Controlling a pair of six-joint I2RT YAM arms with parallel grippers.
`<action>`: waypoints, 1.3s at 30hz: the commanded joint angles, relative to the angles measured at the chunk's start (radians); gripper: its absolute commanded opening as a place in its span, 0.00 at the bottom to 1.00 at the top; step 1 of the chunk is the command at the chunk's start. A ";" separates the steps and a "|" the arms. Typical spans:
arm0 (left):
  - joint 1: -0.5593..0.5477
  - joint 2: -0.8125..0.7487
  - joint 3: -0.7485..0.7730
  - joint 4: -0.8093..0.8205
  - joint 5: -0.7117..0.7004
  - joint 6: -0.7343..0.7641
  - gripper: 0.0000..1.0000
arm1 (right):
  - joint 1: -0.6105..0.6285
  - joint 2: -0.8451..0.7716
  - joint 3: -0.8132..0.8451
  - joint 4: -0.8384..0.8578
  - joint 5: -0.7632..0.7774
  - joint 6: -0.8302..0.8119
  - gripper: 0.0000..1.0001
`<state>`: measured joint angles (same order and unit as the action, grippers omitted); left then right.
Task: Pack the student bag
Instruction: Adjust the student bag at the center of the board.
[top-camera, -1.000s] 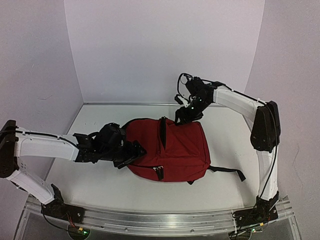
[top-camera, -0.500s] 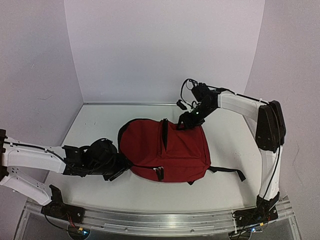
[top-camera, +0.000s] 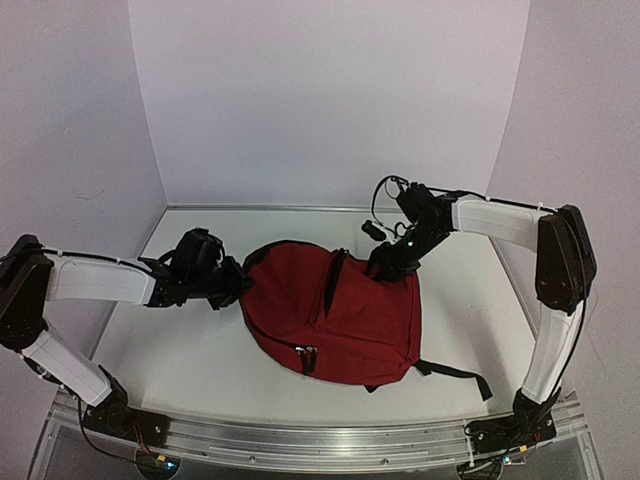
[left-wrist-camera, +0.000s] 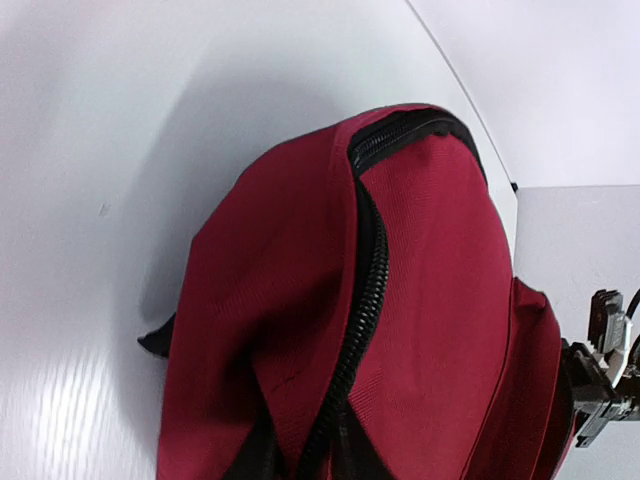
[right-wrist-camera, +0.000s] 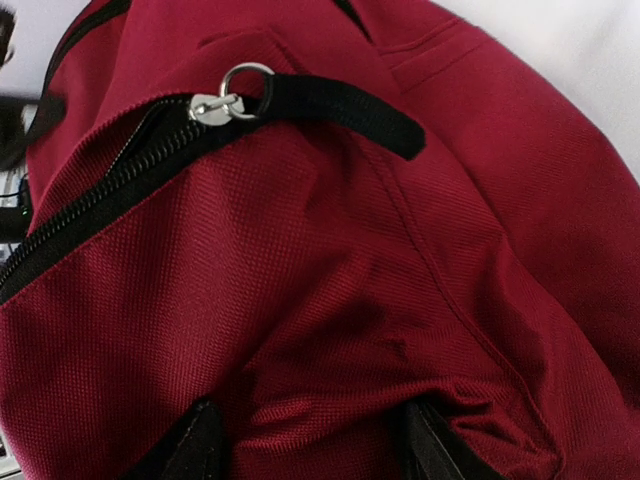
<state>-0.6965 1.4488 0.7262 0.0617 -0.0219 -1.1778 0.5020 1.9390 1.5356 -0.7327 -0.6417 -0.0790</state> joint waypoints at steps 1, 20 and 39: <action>0.153 0.137 0.162 0.115 0.172 0.127 0.07 | 0.018 -0.006 -0.067 -0.125 -0.107 0.005 0.60; 0.093 -0.072 0.081 -0.147 0.156 0.186 0.64 | -0.074 0.013 0.156 -0.124 -0.001 0.027 0.78; 0.085 0.187 0.168 0.040 0.166 0.137 0.03 | -0.034 0.079 -0.017 -0.120 -0.218 0.044 0.67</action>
<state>-0.7045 1.5947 0.7951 0.0289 0.1171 -1.0926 0.4381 2.0531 1.5815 -0.8262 -0.7836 -0.0351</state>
